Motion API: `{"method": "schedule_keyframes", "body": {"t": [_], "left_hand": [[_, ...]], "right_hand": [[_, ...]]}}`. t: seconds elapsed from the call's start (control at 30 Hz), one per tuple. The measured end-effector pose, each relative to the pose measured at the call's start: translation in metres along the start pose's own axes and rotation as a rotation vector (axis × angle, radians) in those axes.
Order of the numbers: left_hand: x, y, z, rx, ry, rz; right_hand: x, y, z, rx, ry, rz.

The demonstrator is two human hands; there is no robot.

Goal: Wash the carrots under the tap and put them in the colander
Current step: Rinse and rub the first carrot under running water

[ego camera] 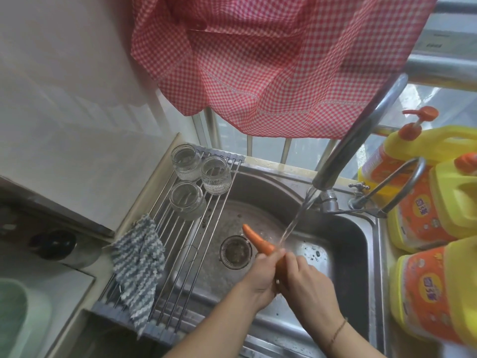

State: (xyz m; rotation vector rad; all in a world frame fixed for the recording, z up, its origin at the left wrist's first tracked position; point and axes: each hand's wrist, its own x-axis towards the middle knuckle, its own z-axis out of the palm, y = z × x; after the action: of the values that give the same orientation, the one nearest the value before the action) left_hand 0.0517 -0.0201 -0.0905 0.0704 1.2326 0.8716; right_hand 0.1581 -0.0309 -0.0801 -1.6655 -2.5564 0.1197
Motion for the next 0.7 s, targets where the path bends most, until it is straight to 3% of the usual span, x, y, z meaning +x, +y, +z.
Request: {"method": "schedule_keyframes", "body": {"t": [0.1, 0.23, 0.4, 0.53, 0.6, 0.7], "left_hand": [[0.010, -0.004, -0.001, 0.123, 0.220, 0.079], [0.021, 0.000, 0.001, 0.039, 0.350, -0.042], [0.021, 0.013, -0.001, -0.081, 0.162, -0.177], [0.020, 0.005, -0.004, -0.234, 0.018, -0.092], [0.015, -0.001, -0.007, -0.293, -0.103, -0.013], [0.015, -0.008, -0.015, -0.451, -0.257, 0.035]], "right_hand": [[-0.002, -0.010, -0.001, 0.026, 0.050, -0.028], [-0.004, -0.018, -0.004, -0.021, 0.094, -0.099], [-0.003, -0.016, -0.012, -0.097, 0.103, -0.157], [0.000, -0.002, -0.019, 0.063, -0.074, 0.040], [-0.001, 0.003, -0.029, 0.262, -0.138, 0.241], [-0.004, 0.001, -0.038, 0.842, -0.302, 0.536]]}}
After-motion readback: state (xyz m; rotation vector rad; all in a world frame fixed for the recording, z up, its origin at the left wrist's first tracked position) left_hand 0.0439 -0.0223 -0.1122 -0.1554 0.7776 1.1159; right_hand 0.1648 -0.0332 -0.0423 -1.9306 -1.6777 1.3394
